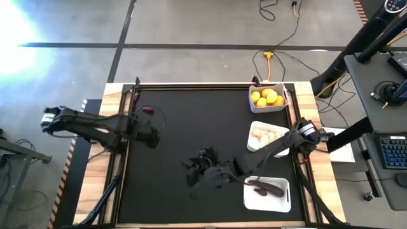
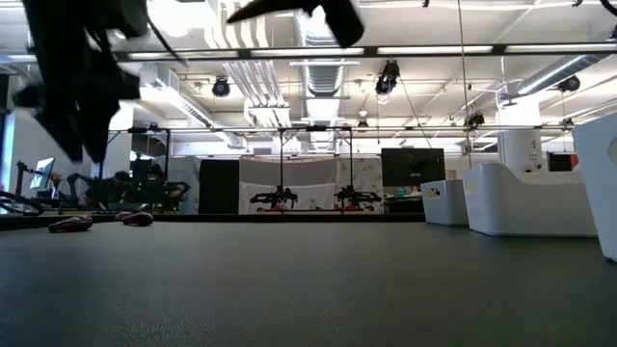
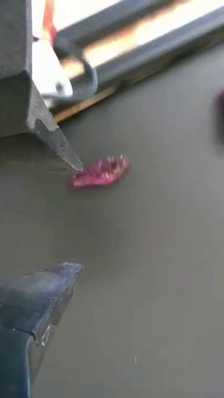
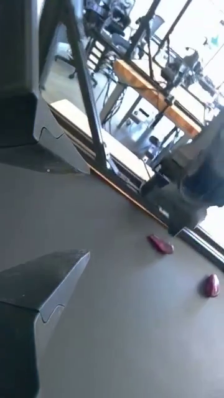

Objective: Sort produce into baskets
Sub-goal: Put the eggplant into the bottom white bin

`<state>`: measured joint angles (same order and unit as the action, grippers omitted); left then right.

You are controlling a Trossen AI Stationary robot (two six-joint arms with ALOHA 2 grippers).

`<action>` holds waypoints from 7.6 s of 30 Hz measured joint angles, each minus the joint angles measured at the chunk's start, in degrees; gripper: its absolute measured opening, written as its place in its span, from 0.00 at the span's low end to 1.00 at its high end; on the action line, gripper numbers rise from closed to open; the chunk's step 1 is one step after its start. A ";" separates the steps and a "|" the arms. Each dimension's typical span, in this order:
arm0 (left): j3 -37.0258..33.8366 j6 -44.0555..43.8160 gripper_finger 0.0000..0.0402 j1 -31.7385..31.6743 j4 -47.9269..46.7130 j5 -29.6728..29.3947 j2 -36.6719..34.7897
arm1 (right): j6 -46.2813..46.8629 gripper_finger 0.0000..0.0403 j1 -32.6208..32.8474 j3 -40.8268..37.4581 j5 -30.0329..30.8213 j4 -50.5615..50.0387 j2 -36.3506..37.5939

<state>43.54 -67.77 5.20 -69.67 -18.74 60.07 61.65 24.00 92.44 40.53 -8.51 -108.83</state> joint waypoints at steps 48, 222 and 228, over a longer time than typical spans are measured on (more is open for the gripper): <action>8.00 27.92 0.11 -12.68 62.53 13.24 28.99 | -35.41 0.49 -18.44 -5.44 -21.31 -49.32 10.50; -3.93 29.03 0.31 6.11 34.75 -5.60 12.80 | -1.84 0.06 -0.94 11.84 -42.25 -75.54 8.46; -3.95 34.06 0.31 6.18 49.19 -0.81 14.91 | 14.45 0.06 11.46 5.36 -42.51 -74.11 8.95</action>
<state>39.59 -33.71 11.38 -20.48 -19.55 74.98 76.10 35.46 97.81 -1.99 -82.62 -99.88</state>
